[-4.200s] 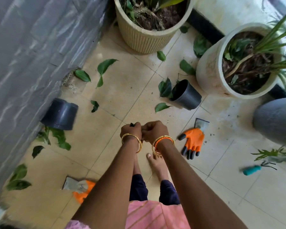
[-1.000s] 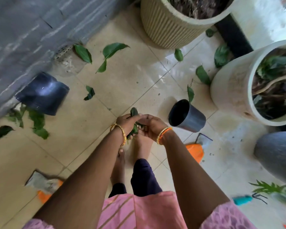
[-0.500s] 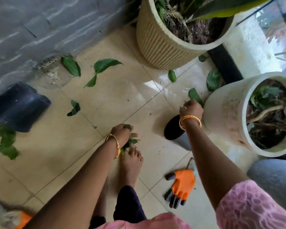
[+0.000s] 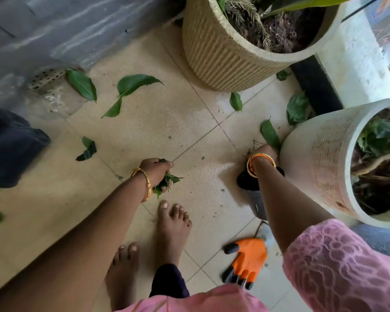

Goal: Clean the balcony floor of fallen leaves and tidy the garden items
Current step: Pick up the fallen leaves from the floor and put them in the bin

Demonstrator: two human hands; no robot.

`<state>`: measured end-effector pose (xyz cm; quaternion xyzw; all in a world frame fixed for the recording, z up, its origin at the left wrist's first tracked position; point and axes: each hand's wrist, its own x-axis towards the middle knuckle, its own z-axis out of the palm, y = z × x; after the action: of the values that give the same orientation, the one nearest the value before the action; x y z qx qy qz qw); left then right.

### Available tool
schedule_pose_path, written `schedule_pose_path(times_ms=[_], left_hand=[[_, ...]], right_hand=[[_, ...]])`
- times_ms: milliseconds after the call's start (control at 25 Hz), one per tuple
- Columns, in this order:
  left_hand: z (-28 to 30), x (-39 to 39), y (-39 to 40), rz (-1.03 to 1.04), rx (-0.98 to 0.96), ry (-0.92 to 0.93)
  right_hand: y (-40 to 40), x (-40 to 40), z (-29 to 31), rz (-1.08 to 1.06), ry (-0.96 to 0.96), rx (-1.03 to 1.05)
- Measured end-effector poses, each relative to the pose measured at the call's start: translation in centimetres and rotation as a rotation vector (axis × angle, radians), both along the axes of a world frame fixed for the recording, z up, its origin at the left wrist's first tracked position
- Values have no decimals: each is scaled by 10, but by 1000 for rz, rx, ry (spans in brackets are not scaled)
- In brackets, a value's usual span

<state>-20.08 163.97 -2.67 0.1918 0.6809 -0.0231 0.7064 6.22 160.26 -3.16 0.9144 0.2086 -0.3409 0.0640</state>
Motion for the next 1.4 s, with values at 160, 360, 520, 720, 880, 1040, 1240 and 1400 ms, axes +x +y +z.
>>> schedule_pose_path(times_ms=[160,360,520,720,880,1040,1240,1400], left_hand=[[10,11,-2,-4,47,6],[46,32,-6,-67,128,-21],[67,44,-3,-80,178,-79],[63,49,9,-179,168,-94],[43,52,21,-158,96,-59],[14,59,24,-84,84,-61],[-8,74,32,-34,34,-67],[-6,86,37,-95,21,-69]], right_hand=[[0,-10,7,-181,-207,269],[3,-65,51,-265,139,722],[3,-92,75,-424,660,554],[13,-79,76,-532,768,418],[27,-21,41,-150,249,325],[29,32,0,12,53,102],[21,50,-42,-1,-59,231],[17,42,-33,103,-251,237]])
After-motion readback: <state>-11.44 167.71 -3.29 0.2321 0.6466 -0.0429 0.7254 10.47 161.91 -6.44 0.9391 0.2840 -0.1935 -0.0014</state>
